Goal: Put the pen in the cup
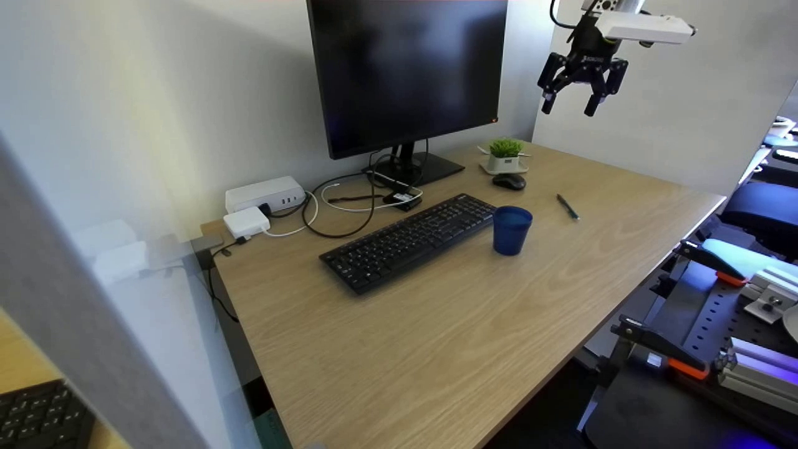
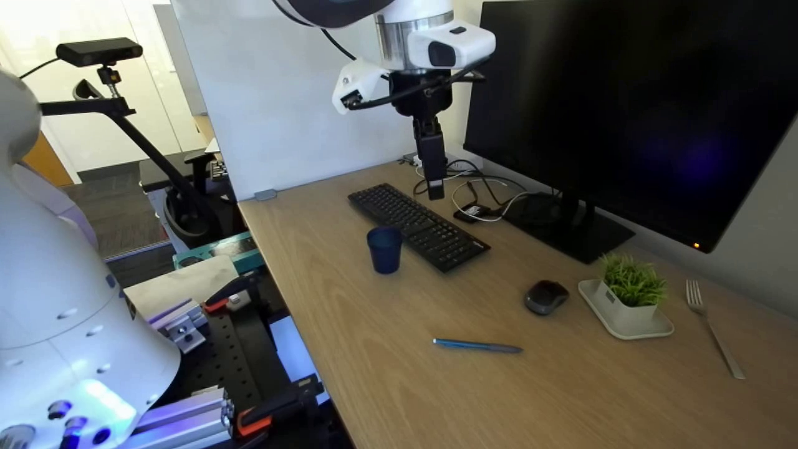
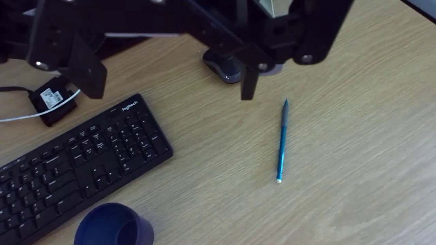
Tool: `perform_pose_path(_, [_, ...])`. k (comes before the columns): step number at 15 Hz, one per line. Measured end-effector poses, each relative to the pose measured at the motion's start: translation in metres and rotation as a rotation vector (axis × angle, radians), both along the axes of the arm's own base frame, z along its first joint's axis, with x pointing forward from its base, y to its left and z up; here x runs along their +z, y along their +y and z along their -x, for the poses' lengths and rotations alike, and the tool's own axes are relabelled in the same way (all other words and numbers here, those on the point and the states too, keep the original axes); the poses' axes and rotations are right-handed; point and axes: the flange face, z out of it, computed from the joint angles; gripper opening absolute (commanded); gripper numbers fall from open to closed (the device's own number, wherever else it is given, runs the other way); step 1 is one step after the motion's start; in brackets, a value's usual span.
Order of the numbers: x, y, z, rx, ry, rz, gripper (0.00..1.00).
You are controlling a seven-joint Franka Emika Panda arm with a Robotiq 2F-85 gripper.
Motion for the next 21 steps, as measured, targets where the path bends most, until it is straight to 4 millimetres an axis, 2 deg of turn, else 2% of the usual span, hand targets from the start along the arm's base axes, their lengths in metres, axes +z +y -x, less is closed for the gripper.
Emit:
perform_pose_path(6, [-0.014, -0.04, 0.016, -0.117, 0.019, -0.022, 1.0])
perform_pose_path(16, [-0.015, -0.041, 0.018, -0.149, 0.021, -0.035, 1.0])
perform_pose_path(18, [-0.021, -0.042, 0.018, -0.153, 0.034, -0.037, 1.0])
perform_pose_path(21, [-0.041, -0.049, 0.021, -0.172, 0.078, -0.045, 1.0])
